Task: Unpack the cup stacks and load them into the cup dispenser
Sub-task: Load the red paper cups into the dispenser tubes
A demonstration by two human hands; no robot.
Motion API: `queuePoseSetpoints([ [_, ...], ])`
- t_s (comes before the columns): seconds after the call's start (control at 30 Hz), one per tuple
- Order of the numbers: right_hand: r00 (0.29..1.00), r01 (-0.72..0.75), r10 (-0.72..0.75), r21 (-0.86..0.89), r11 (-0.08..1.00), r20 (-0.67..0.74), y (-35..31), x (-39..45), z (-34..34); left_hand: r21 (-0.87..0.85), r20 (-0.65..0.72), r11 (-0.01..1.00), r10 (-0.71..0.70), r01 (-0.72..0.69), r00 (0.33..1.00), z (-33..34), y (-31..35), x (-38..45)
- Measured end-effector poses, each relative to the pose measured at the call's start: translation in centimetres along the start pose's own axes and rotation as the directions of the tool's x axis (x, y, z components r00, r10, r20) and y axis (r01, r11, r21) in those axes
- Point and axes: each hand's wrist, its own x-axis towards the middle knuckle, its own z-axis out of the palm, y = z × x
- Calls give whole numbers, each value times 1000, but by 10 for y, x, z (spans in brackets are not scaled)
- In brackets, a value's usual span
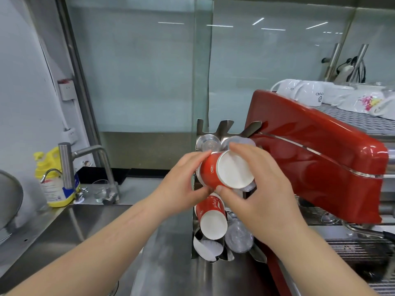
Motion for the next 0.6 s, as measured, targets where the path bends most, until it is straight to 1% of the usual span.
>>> queuePoseSetpoints([
  [0.23,999,32,-33,50,998,35,9,-24,23,-61,48,998,-5,8,999,11,-10,-10],
  [0.37,998,11,-14,47,999,62,15,-34,31,-61,72,998,-26,30,997,17,-19,-15],
  [0.6,996,5,-8,35,999,91,23,-37,46,-77,63,996,-43,48,997,23,-28,-15],
])
